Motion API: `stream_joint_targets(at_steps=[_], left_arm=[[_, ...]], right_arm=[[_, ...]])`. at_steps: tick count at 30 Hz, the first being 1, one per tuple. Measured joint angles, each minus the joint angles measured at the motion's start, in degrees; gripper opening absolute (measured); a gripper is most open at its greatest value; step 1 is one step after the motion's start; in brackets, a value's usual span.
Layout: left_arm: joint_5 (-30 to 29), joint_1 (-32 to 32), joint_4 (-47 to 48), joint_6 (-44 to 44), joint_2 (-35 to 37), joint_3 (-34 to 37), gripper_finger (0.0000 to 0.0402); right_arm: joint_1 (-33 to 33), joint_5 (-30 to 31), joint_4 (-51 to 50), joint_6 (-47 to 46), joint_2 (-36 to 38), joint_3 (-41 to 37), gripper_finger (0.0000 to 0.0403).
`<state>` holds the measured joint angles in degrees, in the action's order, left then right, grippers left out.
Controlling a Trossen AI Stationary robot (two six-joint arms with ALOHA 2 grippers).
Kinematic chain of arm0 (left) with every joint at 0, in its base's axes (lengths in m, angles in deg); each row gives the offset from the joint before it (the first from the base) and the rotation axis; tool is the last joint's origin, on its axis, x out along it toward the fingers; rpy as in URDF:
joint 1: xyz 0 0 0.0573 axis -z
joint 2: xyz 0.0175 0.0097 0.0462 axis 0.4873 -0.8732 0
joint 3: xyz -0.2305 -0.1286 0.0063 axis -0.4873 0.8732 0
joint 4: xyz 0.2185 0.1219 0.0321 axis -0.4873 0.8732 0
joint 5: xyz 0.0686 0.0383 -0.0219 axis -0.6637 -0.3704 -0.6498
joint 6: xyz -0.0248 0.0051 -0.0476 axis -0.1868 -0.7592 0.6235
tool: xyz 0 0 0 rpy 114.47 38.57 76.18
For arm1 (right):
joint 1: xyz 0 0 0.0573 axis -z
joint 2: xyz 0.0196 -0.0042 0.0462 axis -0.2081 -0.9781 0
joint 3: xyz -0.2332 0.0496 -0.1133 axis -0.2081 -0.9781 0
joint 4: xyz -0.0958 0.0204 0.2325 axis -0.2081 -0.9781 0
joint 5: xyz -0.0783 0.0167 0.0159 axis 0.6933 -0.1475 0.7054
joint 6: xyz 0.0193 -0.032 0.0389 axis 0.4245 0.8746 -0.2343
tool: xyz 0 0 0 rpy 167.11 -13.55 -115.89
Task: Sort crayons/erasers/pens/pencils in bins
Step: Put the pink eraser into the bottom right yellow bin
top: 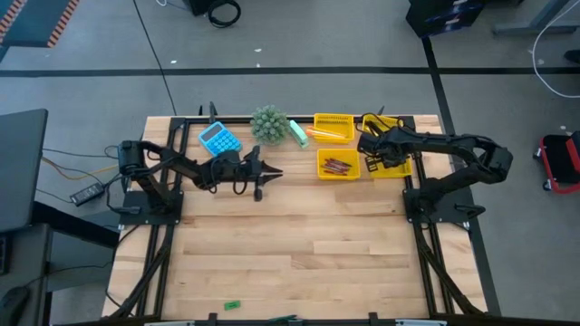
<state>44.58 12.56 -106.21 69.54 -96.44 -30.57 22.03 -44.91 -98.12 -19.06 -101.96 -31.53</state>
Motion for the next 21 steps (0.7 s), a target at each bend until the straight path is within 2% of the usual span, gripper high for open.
stream_joint_targets(at_steps=[13,21], left_arm=[[0.00,0.00,-1.38,-0.03,0.02,0.72,0.0056],[0.02,0.00,-1.32,-0.03,0.02,0.72,0.0046]], right_arm=[[-0.02,-0.21,5.57,-1.58,-0.04,-4.04,0.0030],[-0.02,-0.17,5.78,-1.55,-0.04,-4.06,0.0064]])
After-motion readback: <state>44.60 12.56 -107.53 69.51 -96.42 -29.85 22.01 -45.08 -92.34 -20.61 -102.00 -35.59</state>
